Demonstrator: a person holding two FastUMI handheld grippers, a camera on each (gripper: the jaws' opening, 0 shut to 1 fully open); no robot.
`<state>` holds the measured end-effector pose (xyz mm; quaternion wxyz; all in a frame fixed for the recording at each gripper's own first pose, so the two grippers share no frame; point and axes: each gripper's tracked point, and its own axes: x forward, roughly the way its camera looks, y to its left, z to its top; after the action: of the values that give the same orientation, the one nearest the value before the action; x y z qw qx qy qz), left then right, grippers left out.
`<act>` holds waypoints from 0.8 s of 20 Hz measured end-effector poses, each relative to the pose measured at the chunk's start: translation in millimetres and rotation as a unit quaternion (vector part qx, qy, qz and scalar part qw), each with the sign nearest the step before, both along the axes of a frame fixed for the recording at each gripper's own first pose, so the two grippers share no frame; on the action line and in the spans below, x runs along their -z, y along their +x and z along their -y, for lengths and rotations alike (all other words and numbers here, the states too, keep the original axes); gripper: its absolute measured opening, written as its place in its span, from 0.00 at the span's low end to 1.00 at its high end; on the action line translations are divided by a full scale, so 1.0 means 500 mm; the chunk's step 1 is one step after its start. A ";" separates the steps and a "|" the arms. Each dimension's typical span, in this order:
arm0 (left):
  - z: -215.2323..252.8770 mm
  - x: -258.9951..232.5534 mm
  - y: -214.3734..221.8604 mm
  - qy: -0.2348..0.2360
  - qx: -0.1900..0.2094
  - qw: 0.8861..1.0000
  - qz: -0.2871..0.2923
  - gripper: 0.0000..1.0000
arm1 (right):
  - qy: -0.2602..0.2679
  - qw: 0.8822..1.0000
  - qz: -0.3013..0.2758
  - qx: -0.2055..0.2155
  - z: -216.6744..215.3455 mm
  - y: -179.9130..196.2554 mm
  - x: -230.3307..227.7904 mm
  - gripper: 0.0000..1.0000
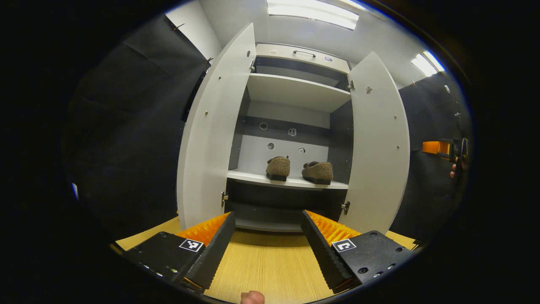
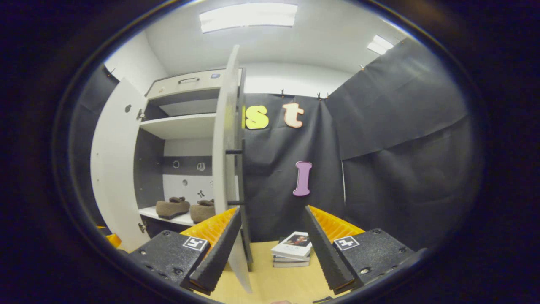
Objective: Grab one shoe with the right hand and put it into the shoe cabinet, grab the other shoe with the left hand and put it into the shoe cabinet; then close the right door with the right hand and the left door with the left hand.
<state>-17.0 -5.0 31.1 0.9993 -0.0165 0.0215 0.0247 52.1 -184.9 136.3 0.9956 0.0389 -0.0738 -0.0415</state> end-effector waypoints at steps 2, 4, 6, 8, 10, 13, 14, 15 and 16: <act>-0.003 0.001 -0.001 0.009 0.002 1.000 -0.001 0.95 | 0.007 1.000 -0.012 -0.010 0.020 0.042 -0.016 0.98; -0.006 0.003 -0.002 0.007 0.000 1.000 -0.003 0.95 | 0.014 1.000 -0.019 -0.011 0.039 0.083 -0.030 0.97; -0.010 0.004 -0.003 0.006 -0.003 1.000 -0.005 0.95 | 0.016 0.999 -0.024 -0.015 0.042 0.119 -0.034 0.98; -0.013 0.007 -0.002 0.008 -0.005 1.000 -0.008 0.95 | 0.005 0.999 -0.039 -0.017 0.043 0.145 -0.025 0.97; -0.016 0.009 -0.002 0.007 -0.007 1.000 -0.008 0.95 | -0.001 0.999 -0.038 -0.021 0.028 0.162 -0.035 0.99; -0.015 0.011 -0.002 0.006 -0.008 1.000 -0.010 0.99 | -0.015 0.999 -0.029 -0.017 0.026 0.173 -0.046 0.98; -0.016 0.010 0.000 0.007 -0.008 1.000 -0.009 0.99 | -0.019 0.999 -0.025 -0.020 0.022 0.175 -0.054 0.96; -0.014 0.008 0.003 0.008 -0.006 1.000 -0.008 0.95 | -0.022 0.999 -0.026 -0.025 0.014 0.175 -0.057 0.97; -0.012 0.006 0.005 0.008 -0.004 1.000 -0.007 0.95 | -0.027 0.999 -0.026 -0.028 0.011 0.171 -0.059 0.92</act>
<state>-14.6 1.0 27.9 0.9991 -0.0080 0.0284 0.0294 137.6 -190.6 165.6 0.9987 0.0133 -0.0478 -0.0130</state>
